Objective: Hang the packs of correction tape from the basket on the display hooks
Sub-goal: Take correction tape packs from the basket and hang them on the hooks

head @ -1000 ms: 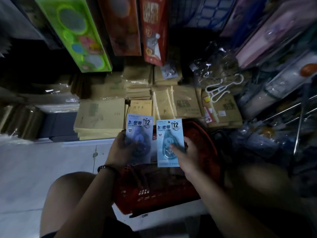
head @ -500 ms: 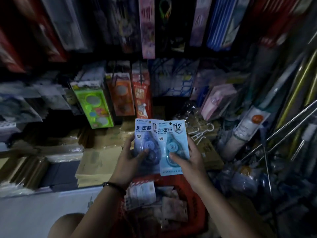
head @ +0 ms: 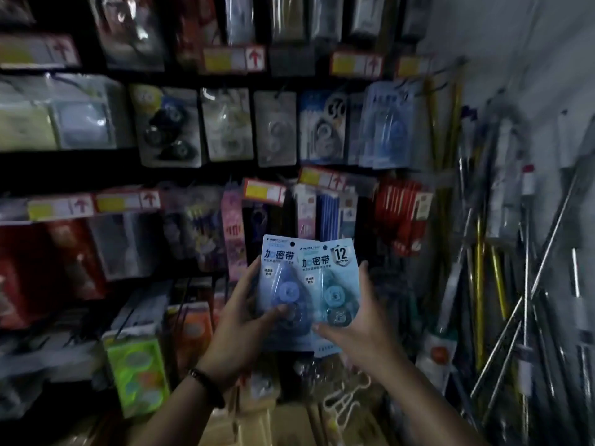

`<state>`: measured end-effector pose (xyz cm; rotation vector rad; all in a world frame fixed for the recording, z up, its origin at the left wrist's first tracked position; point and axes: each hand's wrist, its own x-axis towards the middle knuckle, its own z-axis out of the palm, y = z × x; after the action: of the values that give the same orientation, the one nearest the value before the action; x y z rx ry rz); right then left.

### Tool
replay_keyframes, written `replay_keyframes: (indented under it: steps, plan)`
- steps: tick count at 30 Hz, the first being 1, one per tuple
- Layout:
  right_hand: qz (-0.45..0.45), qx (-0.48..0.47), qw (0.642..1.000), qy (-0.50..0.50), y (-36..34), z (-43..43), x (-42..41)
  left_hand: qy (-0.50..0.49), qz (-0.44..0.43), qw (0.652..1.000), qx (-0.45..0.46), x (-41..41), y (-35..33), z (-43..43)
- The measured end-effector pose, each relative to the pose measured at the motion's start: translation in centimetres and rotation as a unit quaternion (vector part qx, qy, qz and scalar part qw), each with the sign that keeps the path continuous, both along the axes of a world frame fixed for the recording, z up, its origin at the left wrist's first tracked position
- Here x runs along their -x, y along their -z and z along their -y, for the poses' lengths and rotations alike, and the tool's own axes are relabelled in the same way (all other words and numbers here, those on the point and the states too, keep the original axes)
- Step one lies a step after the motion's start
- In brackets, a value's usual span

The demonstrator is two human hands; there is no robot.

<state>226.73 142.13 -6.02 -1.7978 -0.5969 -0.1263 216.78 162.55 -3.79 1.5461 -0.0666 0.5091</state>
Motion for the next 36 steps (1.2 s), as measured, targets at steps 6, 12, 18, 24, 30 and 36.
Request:
replay_keyframes:
  steps: [6, 12, 18, 24, 30, 36]
  plan:
    - [0.100, -0.047, 0.992, 0.062, -7.5, 2.3, -3.6, -0.011, 0.071, 0.997, -0.005, -4.9, -7.6, 2.2]
    - [0.152, -0.061, 0.980, 0.113, -14.6, 4.5, -9.4, -0.038, 0.121, 0.991, -0.034, -9.9, -14.1, 3.3]
    - [0.151, -0.058, 0.969, 0.190, -20.1, 5.6, -16.4, -0.042, 0.139, 0.987, -0.069, -14.4, -17.3, 4.3]
    - [0.163, -0.054, 0.961, 0.217, -23.2, 5.6, -19.5, -0.057, 0.142, 0.986, -0.068, -17.6, -18.4, 5.2]
    - [0.168, -0.093, 0.956, 0.220, -24.3, 4.0, -23.8, -0.049, 0.164, 0.985, -0.025, -19.7, -20.7, 5.8]
    - [0.187, -0.082, 0.953, 0.222, -25.0, 4.9, -23.7, -0.045, 0.159, 0.985, -0.043, -20.5, -21.9, 7.3]
